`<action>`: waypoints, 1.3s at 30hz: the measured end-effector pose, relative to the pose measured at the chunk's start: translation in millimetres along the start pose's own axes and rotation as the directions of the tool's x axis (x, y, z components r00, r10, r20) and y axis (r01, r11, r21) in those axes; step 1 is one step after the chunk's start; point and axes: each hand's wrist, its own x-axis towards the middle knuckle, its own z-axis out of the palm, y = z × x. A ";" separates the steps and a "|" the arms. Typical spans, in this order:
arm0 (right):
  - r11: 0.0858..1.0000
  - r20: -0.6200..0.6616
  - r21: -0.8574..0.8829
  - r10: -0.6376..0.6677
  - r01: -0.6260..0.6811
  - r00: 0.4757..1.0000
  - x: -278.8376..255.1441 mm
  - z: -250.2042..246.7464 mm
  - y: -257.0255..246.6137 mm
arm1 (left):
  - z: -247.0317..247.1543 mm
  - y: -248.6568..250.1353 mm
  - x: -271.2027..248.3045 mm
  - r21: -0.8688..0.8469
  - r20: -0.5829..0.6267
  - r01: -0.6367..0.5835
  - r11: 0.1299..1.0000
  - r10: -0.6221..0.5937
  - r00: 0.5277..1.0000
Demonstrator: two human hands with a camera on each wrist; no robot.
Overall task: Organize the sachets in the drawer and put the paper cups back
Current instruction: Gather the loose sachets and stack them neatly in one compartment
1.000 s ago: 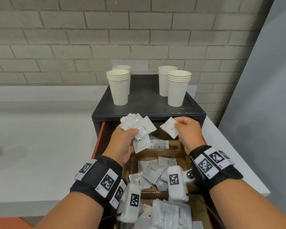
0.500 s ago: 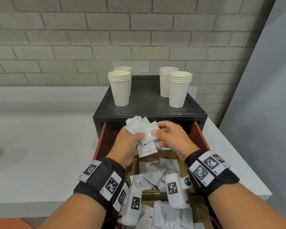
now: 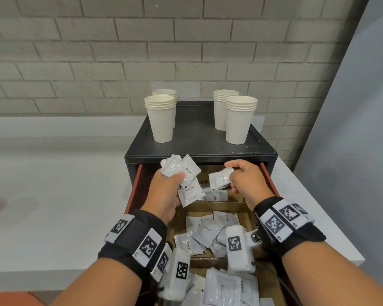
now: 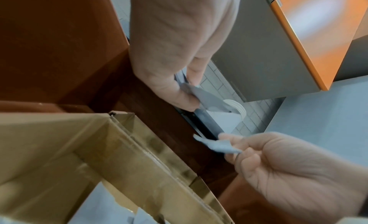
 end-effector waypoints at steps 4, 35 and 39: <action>0.992 0.034 0.031 0.123 -0.124 0.992 2.3 3.4 3.7 | -0.2 -0.4 0.3 0.007 0.025 0.003 1.000 -0.003 1.000; 0.960 0.287 -0.142 -0.193 0.241 0.938 -16.8 24.2 -3.5 | 1.1 -7.1 -6.0 0.206 0.349 -0.050 0.977 -0.026 0.937; 0.953 0.339 -0.127 -0.218 0.274 0.915 -17.0 26.9 -0.2 | 1.9 -6.2 -7.3 0.218 0.407 -0.035 0.975 -0.059 0.912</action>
